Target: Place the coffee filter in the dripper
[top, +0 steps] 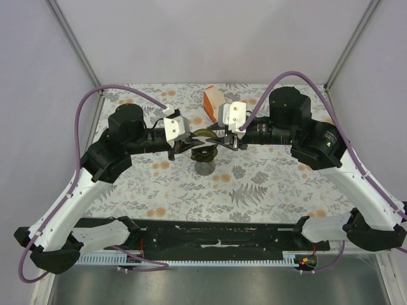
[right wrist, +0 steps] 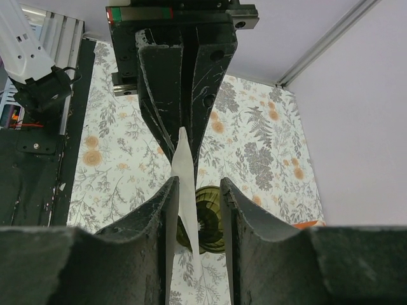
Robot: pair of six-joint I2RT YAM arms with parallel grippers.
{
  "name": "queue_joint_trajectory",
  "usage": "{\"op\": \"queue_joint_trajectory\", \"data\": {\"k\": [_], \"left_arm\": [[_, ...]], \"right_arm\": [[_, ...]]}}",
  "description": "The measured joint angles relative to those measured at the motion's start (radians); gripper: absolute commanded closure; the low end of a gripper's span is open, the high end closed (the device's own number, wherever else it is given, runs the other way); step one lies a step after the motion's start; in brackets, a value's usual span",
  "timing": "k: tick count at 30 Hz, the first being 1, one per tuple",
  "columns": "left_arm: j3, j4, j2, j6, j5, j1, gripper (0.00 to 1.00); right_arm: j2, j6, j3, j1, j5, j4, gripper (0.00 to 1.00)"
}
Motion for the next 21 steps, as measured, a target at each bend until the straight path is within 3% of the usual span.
{"op": "queue_joint_trajectory", "data": {"k": [5, 21], "left_arm": [[0.000, 0.000, 0.000, 0.000, 0.001, -0.002, 0.98], [0.000, 0.002, 0.000, -0.001, 0.001, -0.003, 0.98]], "right_arm": [[0.000, 0.000, 0.000, 0.000, 0.007, 0.000, 0.69], [0.001, -0.018, -0.009, 0.000, -0.002, -0.010, 0.64]]}}
